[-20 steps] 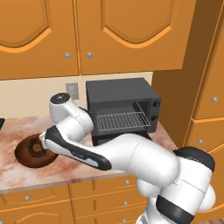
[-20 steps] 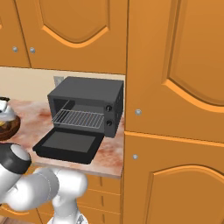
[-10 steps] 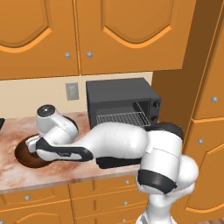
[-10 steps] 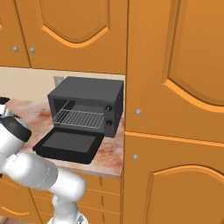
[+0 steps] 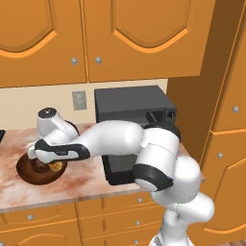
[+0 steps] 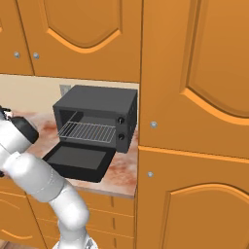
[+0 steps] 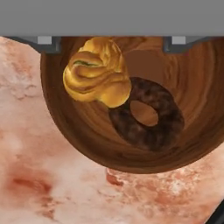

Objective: Pick up the heated bread from the toaster oven and place it in the bowl. Then move the bread bowl to the dining counter.

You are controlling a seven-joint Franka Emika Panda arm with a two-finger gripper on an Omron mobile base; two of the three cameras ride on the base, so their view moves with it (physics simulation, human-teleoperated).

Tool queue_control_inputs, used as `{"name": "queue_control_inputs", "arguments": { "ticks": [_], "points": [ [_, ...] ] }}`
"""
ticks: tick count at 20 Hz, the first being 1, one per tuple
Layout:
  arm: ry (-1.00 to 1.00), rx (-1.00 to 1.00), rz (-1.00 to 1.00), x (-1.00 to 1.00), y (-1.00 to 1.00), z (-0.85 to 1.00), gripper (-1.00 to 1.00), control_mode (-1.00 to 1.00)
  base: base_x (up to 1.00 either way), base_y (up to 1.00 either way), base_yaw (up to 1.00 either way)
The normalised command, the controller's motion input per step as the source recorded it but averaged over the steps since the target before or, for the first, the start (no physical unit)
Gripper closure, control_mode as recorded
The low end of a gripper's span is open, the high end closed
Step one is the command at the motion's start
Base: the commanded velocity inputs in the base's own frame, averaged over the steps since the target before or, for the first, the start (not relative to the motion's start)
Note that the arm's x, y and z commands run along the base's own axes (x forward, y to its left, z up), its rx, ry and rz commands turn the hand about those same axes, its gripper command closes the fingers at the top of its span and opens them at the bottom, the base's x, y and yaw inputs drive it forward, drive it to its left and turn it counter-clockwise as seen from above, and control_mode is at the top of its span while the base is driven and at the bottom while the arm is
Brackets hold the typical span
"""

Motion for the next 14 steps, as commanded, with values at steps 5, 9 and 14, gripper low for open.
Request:
{"name": "queue_control_inputs", "arguments": {
  "ticks": [5,9,14],
  "points": [
    [0.14,0.00,-0.03,-0.54,-0.11,0.49,-1.00,-1.00,0.00,0.00,0.00],
    [0.04,-0.04,0.06,-1.00,-0.43,-0.34,-1.00,-1.00,0.00,0.00,0.00],
    [0.00,-0.03,0.31,-1.00,-0.34,-0.60,-1.00,-1.00,0.00,0.00,0.00]
  ]
}}
